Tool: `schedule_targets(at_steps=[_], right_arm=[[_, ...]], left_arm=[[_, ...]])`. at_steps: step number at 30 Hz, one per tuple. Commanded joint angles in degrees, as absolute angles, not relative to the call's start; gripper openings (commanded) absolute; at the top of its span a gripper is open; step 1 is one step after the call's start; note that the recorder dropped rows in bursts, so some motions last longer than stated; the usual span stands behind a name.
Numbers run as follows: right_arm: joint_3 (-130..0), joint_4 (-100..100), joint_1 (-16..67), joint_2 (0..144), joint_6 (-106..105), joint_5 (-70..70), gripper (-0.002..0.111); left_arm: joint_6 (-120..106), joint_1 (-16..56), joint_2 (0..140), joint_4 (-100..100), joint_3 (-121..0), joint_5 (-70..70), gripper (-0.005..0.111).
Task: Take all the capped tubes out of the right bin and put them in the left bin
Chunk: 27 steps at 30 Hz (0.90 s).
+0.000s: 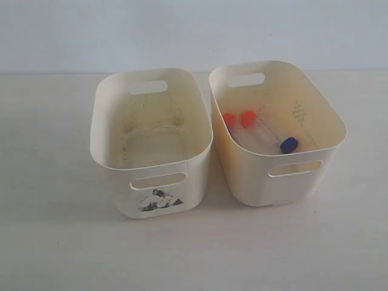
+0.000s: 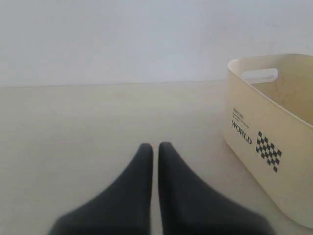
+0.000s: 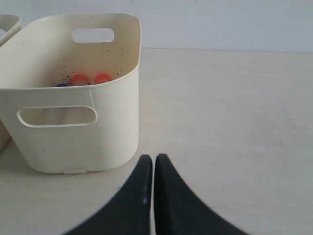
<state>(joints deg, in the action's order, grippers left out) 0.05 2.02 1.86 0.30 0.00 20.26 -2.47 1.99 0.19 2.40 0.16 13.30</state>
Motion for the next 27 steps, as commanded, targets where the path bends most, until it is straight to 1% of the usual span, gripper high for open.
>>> schedule_targets(at_steps=[1,10,13,21,25,27], right_arm=[[0.0,1.9,1.7,0.0,0.0,19.4,0.001],[0.0,1.2,1.7,0.0,-0.8,19.4,0.001],[0.0,-0.7,1.7,0.0,-2.1,16.8,0.001],[0.0,-0.6,1.7,0.0,-1.9,-9.0,0.001],[0.0,-0.6,1.7,0.0,-1.9,-16.5,0.001],[0.0,-0.3,1.7,0.0,-3.6,-25.0,0.001]], left_arm=[[-2.0,1.9,0.0,2.3,0.0,12.9,0.004],[-2.0,1.9,0.0,2.3,0.0,12.9,0.004],[-2.0,1.9,0.0,2.3,0.0,12.9,0.004],[-2.0,1.9,0.0,2.3,0.0,12.9,0.004],[-2.0,1.9,0.0,2.3,0.0,12.9,0.004],[-2.0,1.9,0.0,2.3,0.0,12.9,0.004]])
